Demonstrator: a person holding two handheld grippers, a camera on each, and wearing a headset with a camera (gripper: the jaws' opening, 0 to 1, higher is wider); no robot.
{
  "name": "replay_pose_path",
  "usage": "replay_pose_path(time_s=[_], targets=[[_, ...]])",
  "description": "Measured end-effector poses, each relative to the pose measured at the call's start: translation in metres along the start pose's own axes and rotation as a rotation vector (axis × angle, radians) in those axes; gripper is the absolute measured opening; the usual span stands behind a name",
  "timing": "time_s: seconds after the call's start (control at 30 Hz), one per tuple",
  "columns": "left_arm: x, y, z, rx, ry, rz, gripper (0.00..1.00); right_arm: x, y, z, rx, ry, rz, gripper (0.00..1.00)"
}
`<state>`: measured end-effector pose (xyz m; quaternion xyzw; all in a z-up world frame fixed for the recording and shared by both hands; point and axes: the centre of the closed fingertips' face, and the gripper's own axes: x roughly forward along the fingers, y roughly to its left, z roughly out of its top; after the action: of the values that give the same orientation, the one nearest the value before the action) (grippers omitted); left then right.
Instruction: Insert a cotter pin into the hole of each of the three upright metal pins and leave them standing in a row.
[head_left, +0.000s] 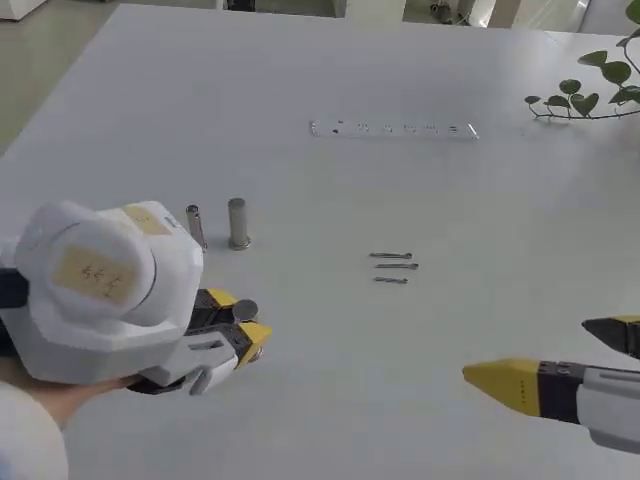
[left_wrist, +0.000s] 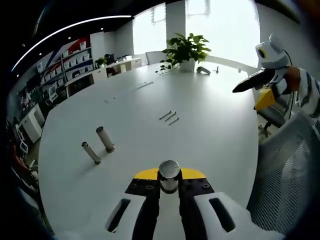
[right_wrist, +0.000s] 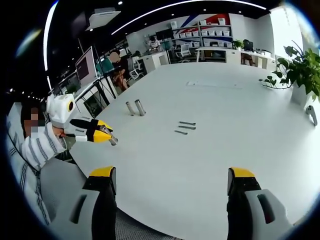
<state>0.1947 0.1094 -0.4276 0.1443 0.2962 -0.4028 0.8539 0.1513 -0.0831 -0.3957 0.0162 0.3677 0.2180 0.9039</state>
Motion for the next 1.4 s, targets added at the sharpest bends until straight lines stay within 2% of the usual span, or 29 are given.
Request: replay_pose_path(time_s=[0.13,0.3,0.53,0.67,0.93,1.03,1.17,1.2,1.4], targets=[[0.004,-0.004,-0.006,0.009,0.005,0.001,0.09,0.001,0.002,0.000,-0.002,0.001,0.008,0.91],[0.007,-0.004,-0.015,0.021,0.029,0.013,0.09,0.002,0.004,0.004,-0.012,-0.001,0.017,0.91],[0.010,-0.003,-0.025,0.022,0.038,0.023,0.09,0.004,0.007,0.005,-0.022,0.002,0.025,0.91],[0.010,-0.001,-0.027,0.012,0.035,0.030,0.09,0.005,0.012,0.004,-0.030,0.007,0.037,0.91],[0.012,-0.005,-0.026,0.048,0.018,0.008,0.09,0.007,0.015,0.002,-0.030,0.012,0.047,0.91],[0.014,-0.004,-0.028,0.020,0.023,0.004,0.10,0.008,0.015,0.002,-0.028,0.011,0.046,0.91],[0.014,-0.004,-0.029,0.010,0.019,0.005,0.10,0.008,0.015,0.001,-0.026,0.013,0.044,0.91],[0.014,-0.003,-0.030,-0.013,0.011,0.001,0.10,0.008,0.014,0.000,-0.025,0.013,0.042,0.91],[0.015,-0.002,-0.030,-0.012,0.006,0.005,0.10,0.008,0.013,0.000,-0.021,0.012,0.040,0.91]])
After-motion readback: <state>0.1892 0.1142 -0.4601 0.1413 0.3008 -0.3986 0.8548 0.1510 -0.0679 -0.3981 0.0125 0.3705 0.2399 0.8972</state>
